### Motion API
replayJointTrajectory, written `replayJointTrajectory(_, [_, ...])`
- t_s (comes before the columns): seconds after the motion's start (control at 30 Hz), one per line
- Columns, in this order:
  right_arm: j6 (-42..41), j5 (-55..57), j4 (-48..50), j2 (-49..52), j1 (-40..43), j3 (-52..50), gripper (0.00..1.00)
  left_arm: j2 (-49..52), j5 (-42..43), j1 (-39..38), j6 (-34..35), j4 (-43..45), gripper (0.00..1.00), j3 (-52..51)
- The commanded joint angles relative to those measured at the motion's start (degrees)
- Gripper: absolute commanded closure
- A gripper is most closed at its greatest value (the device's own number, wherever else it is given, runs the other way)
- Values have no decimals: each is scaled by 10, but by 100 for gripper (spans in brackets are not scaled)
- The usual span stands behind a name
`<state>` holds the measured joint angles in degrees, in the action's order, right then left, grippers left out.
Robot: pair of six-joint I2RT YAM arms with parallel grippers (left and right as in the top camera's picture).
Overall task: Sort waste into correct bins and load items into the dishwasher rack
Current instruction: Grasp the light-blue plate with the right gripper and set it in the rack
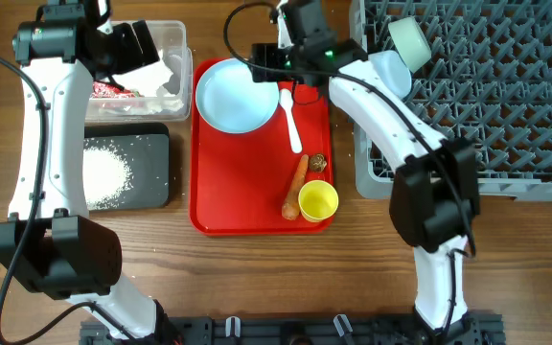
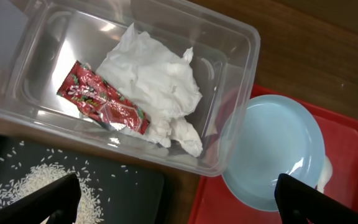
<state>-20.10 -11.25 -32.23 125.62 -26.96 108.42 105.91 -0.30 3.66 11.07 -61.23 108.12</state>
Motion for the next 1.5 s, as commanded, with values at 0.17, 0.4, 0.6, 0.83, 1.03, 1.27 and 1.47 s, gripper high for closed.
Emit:
replayJointTrajectory(0.17, [131, 9, -65, 101, -11, 18, 52, 9, -13, -1, 29, -3, 0, -2])
replayJointTrajectory(0.4, [141, 35, -98, 123, -28, 17, 77, 28, -2, -4, 29, -6, 0, -2])
replayJointTrajectory(0.6, [125, 65, -144, 153, -27, 17, 96, 28, -2, -4, 29, -16, 0, -2])
replayJointTrajectory(0.83, [94, 73, -147, -8, 5, 26, 96, 28, 0, -4, 29, -26, 0, -2])
replayJointTrajectory(1.03, [66, 309, -203, -219, 94, 26, 96, 28, 0, -4, 29, -26, 0, -2])
replayJointTrajectory(1.27, [139, 614, -256, -242, 264, 24, 96, 28, 0, -4, 29, -26, 0, -2])
replayJointTrajectory(1.47, [272, 578, -229, -212, 309, -1, 96, 28, 0, -4, 29, -26, 0, -2])
